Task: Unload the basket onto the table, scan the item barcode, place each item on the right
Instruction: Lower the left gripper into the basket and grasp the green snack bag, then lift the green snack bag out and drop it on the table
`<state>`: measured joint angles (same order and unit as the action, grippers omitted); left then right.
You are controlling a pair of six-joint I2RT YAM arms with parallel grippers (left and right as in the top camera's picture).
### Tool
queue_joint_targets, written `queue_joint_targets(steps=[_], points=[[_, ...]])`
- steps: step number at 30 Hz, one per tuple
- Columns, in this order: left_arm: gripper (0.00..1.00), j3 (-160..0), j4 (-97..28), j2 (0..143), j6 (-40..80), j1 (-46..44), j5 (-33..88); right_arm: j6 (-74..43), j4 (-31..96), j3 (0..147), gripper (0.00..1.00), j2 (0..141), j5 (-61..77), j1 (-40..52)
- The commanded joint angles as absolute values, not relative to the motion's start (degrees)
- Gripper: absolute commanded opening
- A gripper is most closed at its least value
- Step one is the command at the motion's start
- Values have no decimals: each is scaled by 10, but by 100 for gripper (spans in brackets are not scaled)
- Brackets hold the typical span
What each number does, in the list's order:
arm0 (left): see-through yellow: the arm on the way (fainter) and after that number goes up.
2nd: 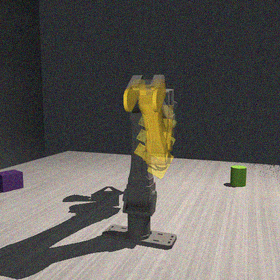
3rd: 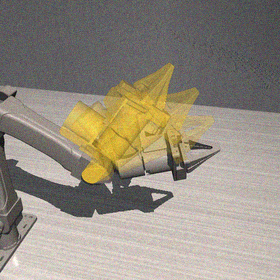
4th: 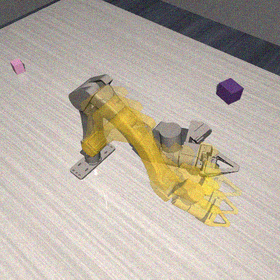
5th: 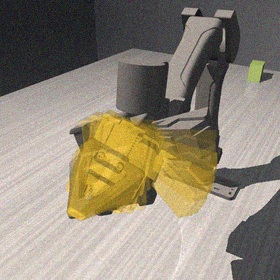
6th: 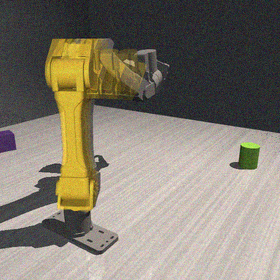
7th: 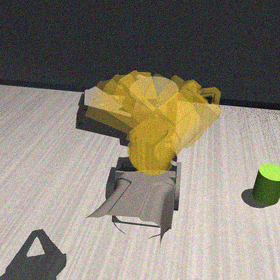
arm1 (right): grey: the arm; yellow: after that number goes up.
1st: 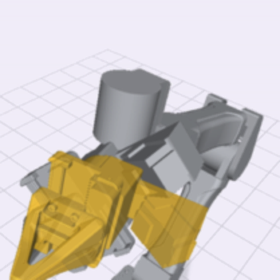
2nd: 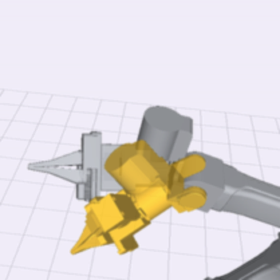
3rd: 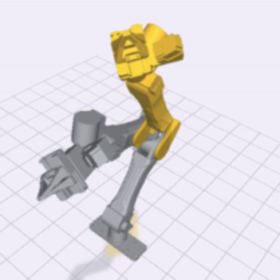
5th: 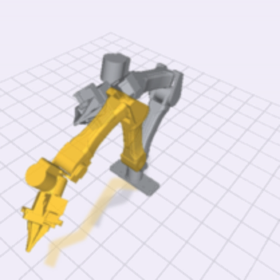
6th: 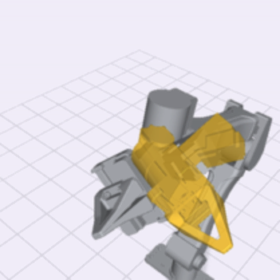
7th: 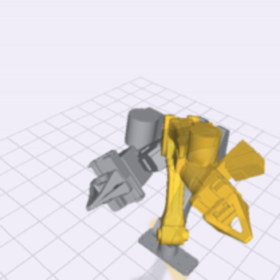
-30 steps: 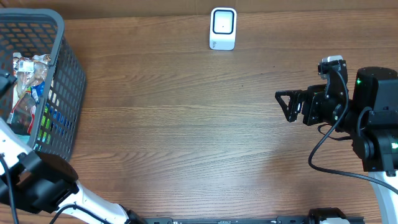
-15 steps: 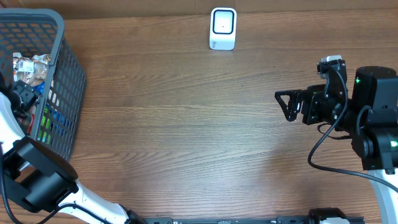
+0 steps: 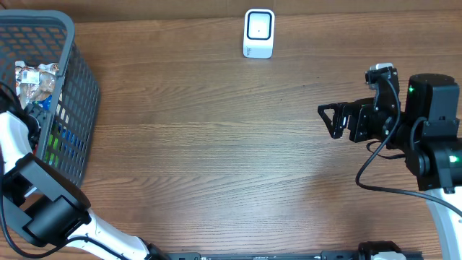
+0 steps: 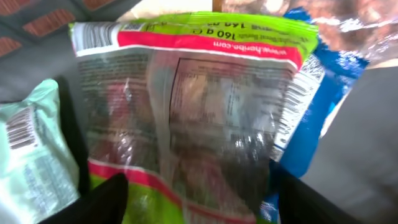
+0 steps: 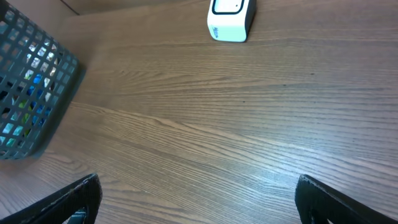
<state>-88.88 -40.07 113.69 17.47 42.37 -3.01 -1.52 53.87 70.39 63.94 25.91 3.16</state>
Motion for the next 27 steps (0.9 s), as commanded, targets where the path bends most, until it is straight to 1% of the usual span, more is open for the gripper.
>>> queue_joint_targets(steps=[1, 3, 5, 6, 7, 12, 15, 22, 27], points=[[52, -864, -389, 1141, 168, 420, -27, -18, 537, 723, 100, 639, 256, 35], [34, -863, -389, 1141, 168, 420, -28, -18, 537, 723, 100, 639, 256, 35], [20, -863, -388, 1141, 168, 420, -30, -18, 537, 723, 100, 639, 256, 35], [8, -863, -388, 1141, 168, 420, -30, -18, 537, 723, 100, 639, 256, 35], [4, -863, -389, 1141, 168, 420, -30, -18, 537, 723, 100, 639, 255, 35], [4, -871, -395, 1129, 168, 420, -29, -18, 537, 723, 100, 639, 256, 35], [4, -901, -428, 1105, 170, 420, -31, -18, 537, 723, 100, 639, 256, 35], [4, -1002, -523, 1013, 169, 420, -36, -18, 537, 723, 100, 639, 256, 35], [4, -1015, -537, 936, 169, 420, -51, -18, 537, 723, 100, 639, 256, 35]])
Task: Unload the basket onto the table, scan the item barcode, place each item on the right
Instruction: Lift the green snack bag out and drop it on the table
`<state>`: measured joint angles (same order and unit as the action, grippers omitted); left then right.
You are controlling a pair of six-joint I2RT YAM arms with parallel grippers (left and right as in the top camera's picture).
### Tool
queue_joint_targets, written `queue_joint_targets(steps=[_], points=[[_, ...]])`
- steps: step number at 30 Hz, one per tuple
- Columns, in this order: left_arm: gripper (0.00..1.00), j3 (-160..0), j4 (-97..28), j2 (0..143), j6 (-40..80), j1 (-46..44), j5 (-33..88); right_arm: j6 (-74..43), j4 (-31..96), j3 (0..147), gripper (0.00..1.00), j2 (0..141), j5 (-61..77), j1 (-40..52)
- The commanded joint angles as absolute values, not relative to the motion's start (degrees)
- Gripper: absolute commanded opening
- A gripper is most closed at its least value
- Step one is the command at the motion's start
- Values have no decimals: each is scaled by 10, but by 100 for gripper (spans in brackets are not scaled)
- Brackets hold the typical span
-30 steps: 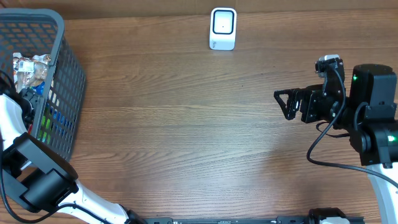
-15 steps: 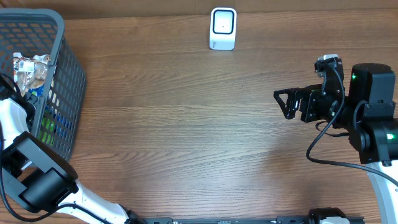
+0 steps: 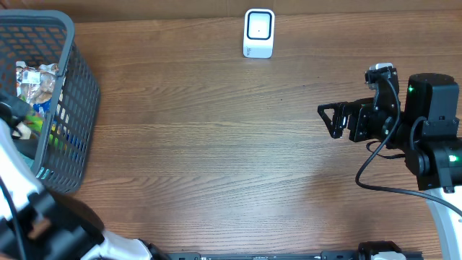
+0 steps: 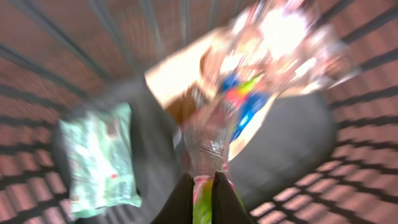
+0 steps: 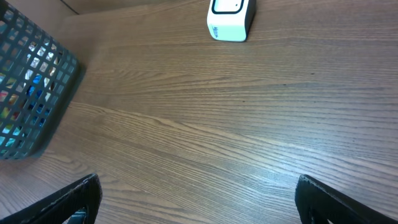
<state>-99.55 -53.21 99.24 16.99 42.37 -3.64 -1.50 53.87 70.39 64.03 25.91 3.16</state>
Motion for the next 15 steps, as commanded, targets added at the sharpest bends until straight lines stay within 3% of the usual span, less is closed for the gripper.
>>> queue_joint_targets(steps=[1, 10, 11, 14, 15], points=[[4, -1015, -538, 921, 169, 420, -51, -18, 537, 723, 100, 639, 256, 35], [6, -1014, -528, 857, 183, 420, -51, -18, 537, 723, 100, 639, 256, 35], [16, -1014, -529, 860, 185, 420, -51, -18, 537, 723, 100, 639, 256, 35], [62, -1014, -534, 881, 185, 420, -51, -18, 537, 723, 100, 639, 256, 35], [70, -1014, -536, 891, 185, 420, -51, -18, 537, 723, 100, 639, 256, 35]])
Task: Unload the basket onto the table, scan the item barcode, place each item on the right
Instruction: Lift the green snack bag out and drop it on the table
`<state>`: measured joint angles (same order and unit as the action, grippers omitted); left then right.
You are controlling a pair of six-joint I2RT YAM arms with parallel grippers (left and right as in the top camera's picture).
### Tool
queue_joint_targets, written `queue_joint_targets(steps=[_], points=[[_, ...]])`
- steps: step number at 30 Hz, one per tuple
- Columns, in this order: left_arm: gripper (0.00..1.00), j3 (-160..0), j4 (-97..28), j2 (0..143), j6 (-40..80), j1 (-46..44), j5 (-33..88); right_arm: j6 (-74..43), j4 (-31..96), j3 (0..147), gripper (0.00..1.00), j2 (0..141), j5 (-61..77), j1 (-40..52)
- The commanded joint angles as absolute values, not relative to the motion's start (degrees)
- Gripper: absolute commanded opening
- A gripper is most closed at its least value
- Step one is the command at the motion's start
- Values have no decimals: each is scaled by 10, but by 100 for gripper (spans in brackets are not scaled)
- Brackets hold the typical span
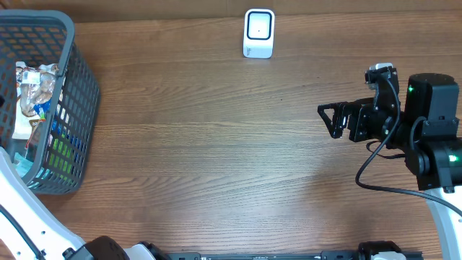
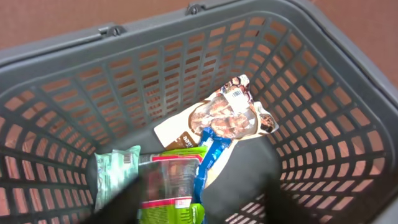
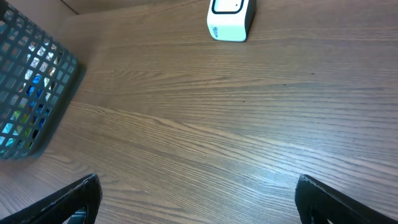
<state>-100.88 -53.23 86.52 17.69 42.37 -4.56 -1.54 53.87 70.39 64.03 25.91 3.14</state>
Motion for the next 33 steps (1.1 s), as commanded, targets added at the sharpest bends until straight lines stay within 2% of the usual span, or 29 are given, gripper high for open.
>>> queue_joint_targets(steps=[1, 4, 11, 18, 26, 31, 32, 33], points=[[77, -1014, -538, 905, 185, 420, -51, -18, 537, 723, 100, 639, 256, 35], [82, -1014, -539, 946, 185, 420, -51, -18, 537, 723, 100, 639, 256, 35], [82, -1014, -566, 1060, 217, 420, -48, -18, 537, 723, 100, 639, 256, 35], [77, -1014, -595, 1156, 232, 420, -48, -18, 537, 723, 100, 639, 256, 35], [76, -1014, -594, 1229, 245, 420, -49, -18, 537, 723, 100, 639, 256, 35], [69, -1014, -597, 1265, 244, 420, -51, -18, 537, 723, 100, 639, 256, 35], [66, -1014, -597, 1272, 244, 420, -51, -18, 537, 723, 100, 639, 256, 35], [57, -1014, -598, 1278, 244, 420, -51, -18, 537, 723, 100, 639, 256, 35]])
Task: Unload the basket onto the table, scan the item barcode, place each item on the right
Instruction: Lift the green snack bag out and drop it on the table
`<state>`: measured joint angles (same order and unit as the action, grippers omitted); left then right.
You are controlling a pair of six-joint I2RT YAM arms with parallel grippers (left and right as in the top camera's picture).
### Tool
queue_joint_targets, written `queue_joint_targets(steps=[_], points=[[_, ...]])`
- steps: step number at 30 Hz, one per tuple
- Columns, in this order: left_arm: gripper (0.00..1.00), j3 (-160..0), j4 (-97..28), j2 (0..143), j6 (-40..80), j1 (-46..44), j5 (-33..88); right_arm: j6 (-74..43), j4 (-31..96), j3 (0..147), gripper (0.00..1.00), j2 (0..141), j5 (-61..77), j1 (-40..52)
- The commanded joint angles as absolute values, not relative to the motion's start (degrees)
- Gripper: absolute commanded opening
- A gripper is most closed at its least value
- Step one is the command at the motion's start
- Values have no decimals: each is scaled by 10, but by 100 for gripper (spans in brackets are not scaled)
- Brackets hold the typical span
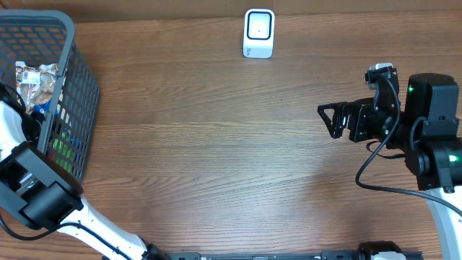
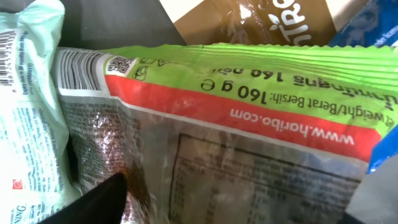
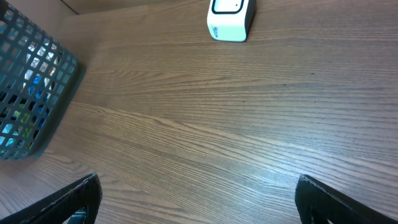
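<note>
A green and red Haribo bag (image 2: 249,124) fills the left wrist view, lying in the grey basket (image 1: 76,94) at the table's left edge. Its barcode (image 2: 78,68) shows at the bag's upper left corner. My left gripper (image 2: 242,202) is open low over the bag, one dark finger (image 2: 93,202) at the bag's left side. In the overhead view that gripper is down inside the basket, mostly hidden. The white scanner (image 1: 258,32) stands at the far middle of the table. My right gripper (image 1: 326,120) hangs open over bare wood at the right.
Beside the Haribo bag in the basket lie a mint-green packet (image 2: 25,124), a brown pack (image 2: 249,18) and a blue pack (image 2: 382,25). The basket's walls stand high around my left arm (image 1: 14,130). The wooden table (image 3: 249,112) lies between basket and scanner (image 3: 230,18).
My left gripper was high above the basket with the bag lying on the basket floor. Now it is down in the basket, open and close over the bag. The right arm has not moved.
My left gripper was open close over the Haribo bag. Then its fingers were together on a bit of wrapper, higher in the basket. Then it was well above the basket with the bag lying inside. Now it is open and low over the bag again.
</note>
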<state>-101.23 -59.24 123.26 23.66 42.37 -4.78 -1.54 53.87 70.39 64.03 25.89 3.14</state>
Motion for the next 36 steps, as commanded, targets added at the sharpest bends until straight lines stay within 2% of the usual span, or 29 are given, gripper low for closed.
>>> queue_joint_targets(steps=[1, 3, 4, 14, 28, 36], points=[[52, -1014, -598, 1280, 243, 420, -51, -18, 537, 723, 100, 639, 256, 35], [14, -1014, -598, 1283, 242, 420, -51, -18, 537, 723, 100, 639, 256, 35], [4, -1014, -598, 1282, 242, 421, -51, -18, 537, 723, 100, 639, 256, 35], [4, -1073, -632, 1202, 237, 421, -44, -18, 537, 723, 100, 639, 256, 35], [4, -1134, -626, 909, 214, 413, -40, -18, 537, 723, 100, 639, 256, 35], [4, -1134, -602, 826, 91, 341, 148, -18, 537, 723, 100, 639, 256, 35]])
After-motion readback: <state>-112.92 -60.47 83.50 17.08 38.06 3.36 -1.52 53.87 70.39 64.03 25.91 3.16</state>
